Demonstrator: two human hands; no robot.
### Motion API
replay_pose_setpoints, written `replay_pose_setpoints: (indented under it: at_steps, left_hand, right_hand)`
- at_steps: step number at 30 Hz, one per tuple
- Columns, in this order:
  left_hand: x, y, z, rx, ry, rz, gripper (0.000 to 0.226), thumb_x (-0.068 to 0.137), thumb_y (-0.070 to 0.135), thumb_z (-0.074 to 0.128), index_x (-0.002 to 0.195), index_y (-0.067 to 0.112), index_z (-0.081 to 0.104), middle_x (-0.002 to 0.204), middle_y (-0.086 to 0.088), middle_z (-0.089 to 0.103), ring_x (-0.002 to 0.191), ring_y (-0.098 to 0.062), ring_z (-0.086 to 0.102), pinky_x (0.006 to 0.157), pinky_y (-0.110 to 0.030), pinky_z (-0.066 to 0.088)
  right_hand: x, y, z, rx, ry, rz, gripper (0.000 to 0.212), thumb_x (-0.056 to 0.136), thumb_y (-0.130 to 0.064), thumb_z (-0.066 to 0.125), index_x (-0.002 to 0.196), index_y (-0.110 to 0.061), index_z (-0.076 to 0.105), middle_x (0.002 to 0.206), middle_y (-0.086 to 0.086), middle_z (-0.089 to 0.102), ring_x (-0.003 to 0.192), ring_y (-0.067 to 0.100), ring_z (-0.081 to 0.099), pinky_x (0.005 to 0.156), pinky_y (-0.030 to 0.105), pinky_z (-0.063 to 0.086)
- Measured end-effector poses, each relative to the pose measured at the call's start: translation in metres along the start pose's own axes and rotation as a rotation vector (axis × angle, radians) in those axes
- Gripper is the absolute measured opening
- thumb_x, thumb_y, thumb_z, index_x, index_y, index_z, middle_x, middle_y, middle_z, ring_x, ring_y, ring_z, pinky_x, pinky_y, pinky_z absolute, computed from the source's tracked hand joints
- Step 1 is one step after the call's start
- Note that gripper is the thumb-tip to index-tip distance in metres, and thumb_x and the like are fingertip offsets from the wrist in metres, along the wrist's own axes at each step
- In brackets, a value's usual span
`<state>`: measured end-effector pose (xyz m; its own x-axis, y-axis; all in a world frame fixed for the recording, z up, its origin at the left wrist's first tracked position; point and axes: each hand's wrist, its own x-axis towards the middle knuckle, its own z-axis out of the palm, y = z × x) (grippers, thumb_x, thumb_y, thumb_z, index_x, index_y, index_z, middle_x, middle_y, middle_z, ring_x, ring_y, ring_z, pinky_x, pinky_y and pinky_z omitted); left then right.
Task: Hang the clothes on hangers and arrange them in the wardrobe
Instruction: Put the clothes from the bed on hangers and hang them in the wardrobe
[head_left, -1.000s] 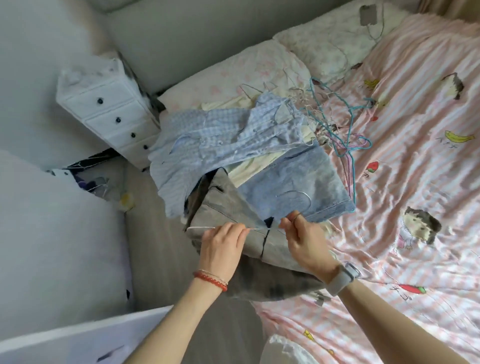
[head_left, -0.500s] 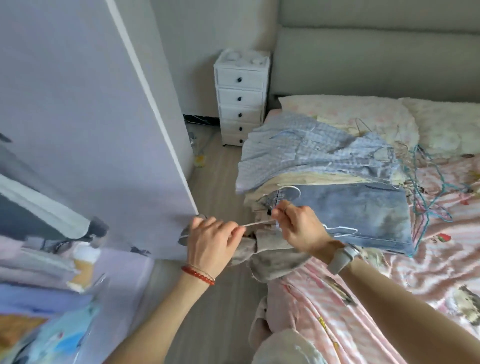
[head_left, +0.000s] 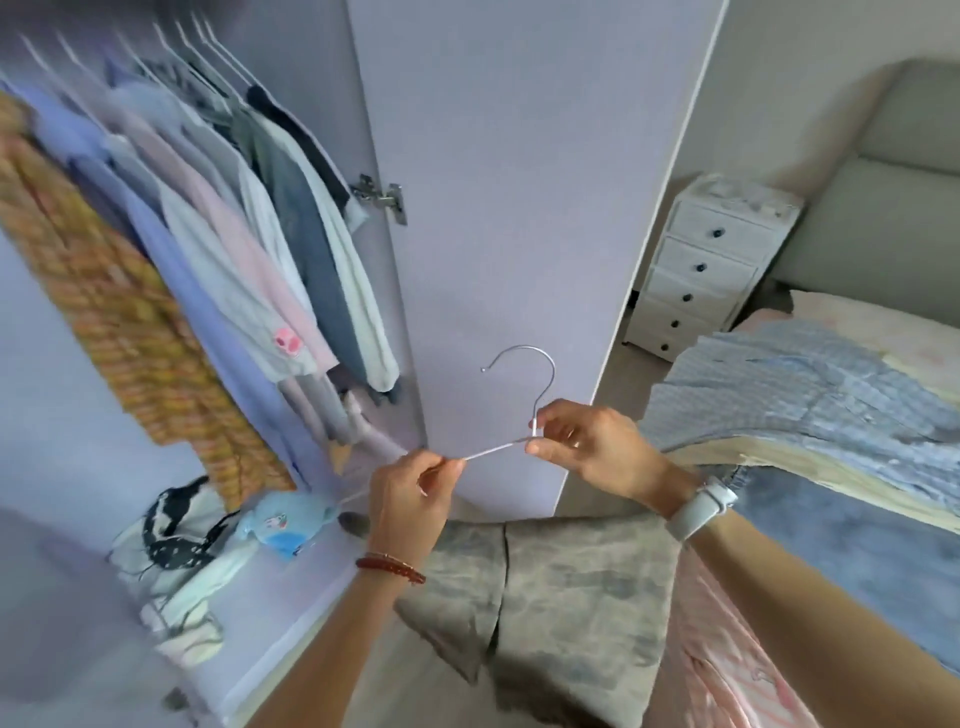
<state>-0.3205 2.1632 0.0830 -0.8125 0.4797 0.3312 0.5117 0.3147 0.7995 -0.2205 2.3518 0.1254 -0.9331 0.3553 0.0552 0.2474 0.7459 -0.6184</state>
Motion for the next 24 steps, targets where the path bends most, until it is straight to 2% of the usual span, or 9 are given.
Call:
replay_pose_setpoints:
  at_steps: [2, 4, 8, 13, 16, 18, 20, 22, 24]
  left_hand:
    - [-0.002, -0.016, -0.032, 0.013, 0.103, -0.087, 0.044, 0.072, 0.045, 0.051, 0.056, 0.005, 0.056, 0.049, -0.004, 0.05, 0.052, -0.023, 0.046, 0.054, -0.032, 0.037]
    - [-0.004, -0.034, -0.067, 0.047, 0.198, -0.106, 0.051, 0.07, 0.047, 0.048, 0.056, -0.001, 0.058, 0.051, -0.015, 0.055, 0.053, -0.029, 0.052, 0.054, -0.038, 0.041]
    - [-0.008, -0.064, -0.129, 0.206, 0.292, -0.119, 0.03, 0.074, 0.027, 0.06, 0.062, 0.0, 0.065, 0.058, -0.013, 0.062, 0.056, -0.028, 0.057, 0.059, -0.037, 0.045]
    - [-0.012, -0.098, -0.204, 0.441, 0.609, -0.266, 0.032, 0.077, 0.037, 0.049, 0.067, 0.012, 0.066, 0.071, -0.004, 0.064, 0.078, -0.028, 0.053, 0.077, -0.026, 0.027]
    - [0.003, -0.111, -0.244, 0.538, 0.756, -0.368, 0.03, 0.082, 0.033, 0.05, 0.081, 0.01, 0.069, 0.089, -0.008, 0.067, 0.096, -0.031, 0.051, 0.098, -0.04, 0.026]
    - [0.023, -0.116, -0.27, 0.579, 0.808, -0.4, 0.026, 0.087, 0.027, 0.053, 0.095, 0.007, 0.069, 0.102, -0.013, 0.064, 0.106, -0.034, 0.05, 0.104, -0.048, 0.024]
    - [0.045, -0.117, -0.293, 0.578, 0.854, -0.449, 0.028, 0.09, 0.022, 0.056, 0.115, 0.01, 0.062, 0.122, -0.016, 0.053, 0.118, -0.035, 0.043, 0.106, -0.048, 0.024]
    - [0.067, -0.113, -0.313, 0.562, 0.92, -0.414, 0.041, 0.089, 0.023, 0.053, 0.128, 0.008, 0.05, 0.133, -0.018, 0.041, 0.125, -0.034, 0.036, 0.105, -0.045, 0.026]
    - [0.091, -0.103, -0.327, 0.614, 0.982, -0.309, 0.049, 0.085, 0.022, 0.05, 0.13, 0.004, 0.045, 0.134, -0.021, 0.038, 0.125, -0.036, 0.035, 0.103, -0.045, 0.027]
  right_hand:
    - [0.01, -0.005, 0.02, -0.011, -0.092, -0.045, 0.021, 0.082, -0.047, 0.06, 0.088, -0.027, 0.061, 0.078, -0.01, 0.063, 0.071, 0.009, 0.055, 0.074, 0.026, 0.042]
    - [0.021, -0.01, 0.041, -0.004, -0.158, -0.085, 0.016, 0.087, -0.039, 0.056, 0.084, -0.025, 0.06, 0.066, -0.011, 0.056, 0.062, 0.01, 0.049, 0.068, 0.028, 0.041]
    - [0.049, -0.048, 0.084, -0.045, -0.245, -0.289, 0.016, 0.094, -0.024, 0.046, 0.094, -0.02, 0.062, 0.06, -0.011, 0.051, 0.055, 0.014, 0.044, 0.061, 0.025, 0.038]
    - [0.099, -0.128, 0.124, -0.127, -0.329, -0.61, 0.024, 0.097, -0.024, 0.039, 0.107, -0.022, 0.061, 0.067, -0.003, 0.059, 0.065, 0.025, 0.059, 0.064, 0.028, 0.041]
    - [0.132, -0.185, 0.143, -0.039, -0.29, -0.771, 0.026, 0.097, -0.021, 0.04, 0.103, -0.014, 0.064, 0.066, -0.002, 0.055, 0.06, 0.023, 0.057, 0.058, 0.019, 0.03]
    - [0.157, -0.22, 0.157, 0.082, -0.274, -0.798, 0.026, 0.096, -0.019, 0.042, 0.102, -0.012, 0.066, 0.078, 0.005, 0.067, 0.067, 0.022, 0.059, 0.063, 0.019, 0.036]
    - [0.184, -0.249, 0.171, 0.184, -0.312, -0.781, 0.024, 0.096, -0.02, 0.043, 0.101, -0.012, 0.065, 0.092, 0.004, 0.069, 0.082, 0.023, 0.061, 0.075, 0.032, 0.045]
    - [0.212, -0.27, 0.183, 0.274, -0.318, -0.75, 0.022, 0.095, -0.017, 0.045, 0.097, -0.01, 0.066, 0.082, -0.005, 0.065, 0.076, 0.016, 0.059, 0.071, 0.033, 0.044]
    - [0.24, -0.285, 0.192, 0.348, -0.274, -0.7, 0.02, 0.094, -0.013, 0.047, 0.095, -0.007, 0.066, 0.067, -0.018, 0.053, 0.061, 0.002, 0.05, 0.064, 0.02, 0.036]
